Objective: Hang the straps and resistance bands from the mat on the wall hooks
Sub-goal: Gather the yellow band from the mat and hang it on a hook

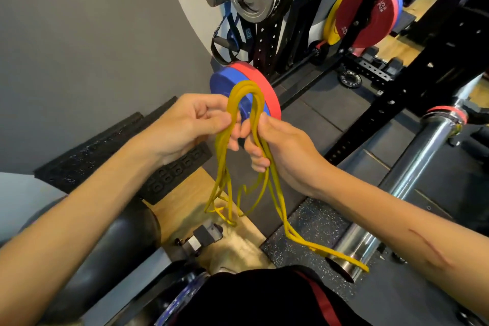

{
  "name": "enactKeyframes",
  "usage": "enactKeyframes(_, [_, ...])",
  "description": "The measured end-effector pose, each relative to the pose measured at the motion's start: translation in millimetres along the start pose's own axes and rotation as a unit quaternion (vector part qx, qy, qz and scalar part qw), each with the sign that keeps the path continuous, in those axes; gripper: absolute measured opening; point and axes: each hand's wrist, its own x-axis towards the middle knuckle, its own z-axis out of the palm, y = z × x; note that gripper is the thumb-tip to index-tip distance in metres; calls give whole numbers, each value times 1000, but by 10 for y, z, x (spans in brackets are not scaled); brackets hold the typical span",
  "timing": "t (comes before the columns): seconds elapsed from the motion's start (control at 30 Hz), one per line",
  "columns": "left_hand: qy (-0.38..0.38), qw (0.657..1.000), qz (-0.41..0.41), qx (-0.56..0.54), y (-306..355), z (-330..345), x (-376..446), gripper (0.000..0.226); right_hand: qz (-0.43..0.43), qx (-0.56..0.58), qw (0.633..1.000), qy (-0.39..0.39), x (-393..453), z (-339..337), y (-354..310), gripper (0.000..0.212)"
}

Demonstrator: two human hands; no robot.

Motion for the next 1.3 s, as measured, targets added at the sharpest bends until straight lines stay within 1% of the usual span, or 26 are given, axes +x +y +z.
enactKeyframes(0.07, [28, 1000, 4, 5, -64, 62, 34, 17, 7, 5, 1000, 20, -7, -32, 11, 35])
enactKeyframes(0.13, [39, 999, -2, 20, -76, 84, 51, 15, 15, 7, 999, 34, -3, -40, 21, 36])
enactKeyframes(0.23, [33, 998, -26, 48, 64, -7, 25, 12, 9, 5, 1000, 16, 5, -27, 40, 36])
enactKeyframes(0.33, [44, 994, -49, 87, 371, -270, -37, 11, 4, -13, 1000, -5, 18, 15, 41, 37])
enactKeyframes(0.4, [33, 993, -52, 98, 566, -466, -88, 10, -3, -29, 999, -15, 24, 45, 22, 38])
enactKeyframes(0.43, [20, 993, -50, 102, 633, -532, -117, 15, -8, -36, 999, -21, 25, 64, 8, 38])
enactKeyframes(0.5, [-5, 993, -45, 108, 708, -592, -169, 33, -20, -44, 998, -34, 20, 91, -17, 39])
enactKeyframes(0.53, [-10, 994, -45, 103, 721, -596, -179, 37, -26, -50, 998, -41, 13, 97, -24, 40])
enactKeyframes(0.6, [-18, 995, -46, 88, 734, -587, -193, 38, -33, -83, 995, -51, -21, 80, -21, 43])
enactKeyframes(0.63, [-22, 995, -51, 83, 740, -582, -202, 36, -37, -116, 991, -56, -47, 58, -12, 40])
enactKeyframes(0.7, [-34, 993, -66, 92, 727, -556, -218, 31, -40, -211, 974, -76, -118, -18, 8, 23])
enactKeyframes(0.73, [-36, 991, -73, 104, 711, -533, -237, 24, -22, -255, 962, -91, -162, -58, 27, 15])
enactKeyframes(0.77, [-35, 990, -77, 114, 697, -503, -252, 15, 9, -296, 949, -106, -204, -103, 56, 16])
enactKeyframes(0.8, [-32, 989, -81, 121, 690, -480, -260, 7, 49, -335, 934, -116, -244, -156, 95, 21])
enactKeyframes(0.87, [-28, 989, -85, 117, 676, -471, -271, 7, 135, -395, 901, -121, -325, -267, 184, 33])
enactKeyframes(0.9, [-32, 990, -85, 105, 675, -477, -277, 12, 170, -411, 888, -120, -376, -329, 229, 38])
enactKeyframes(0.97, [-45, 993, -81, 73, 675, -509, -293, 27, 220, -437, 864, -121, -490, -432, 314, 40])
enactKeyframes(1.07, [-56, 994, -79, 52, 662, -527, -320, 38, 283, -517, 799, -121, -629, -541, 428, 37])
enactKeyframes(1.13, [-69, 992, -88, 57, 618, -501, -307, 43, 311, -551, 765, -119, -666, -589, 476, 37])
enactKeyframes(1.2, [-80, 990, -100, 52, 557, -429, -270, 49, 334, -553, 749, -148, -686, -554, 486, 37])
enactKeyframes(1.23, [-82, 990, -104, 47, 527, -391, -244, 50, 352, -535, 750, -164, -697, -527, 503, 35])
enactKeyframes(1.3, [-89, 989, -105, 44, 486, -318, -189, 46, 401, -455, 775, -178, -728, -475, 546, 30])
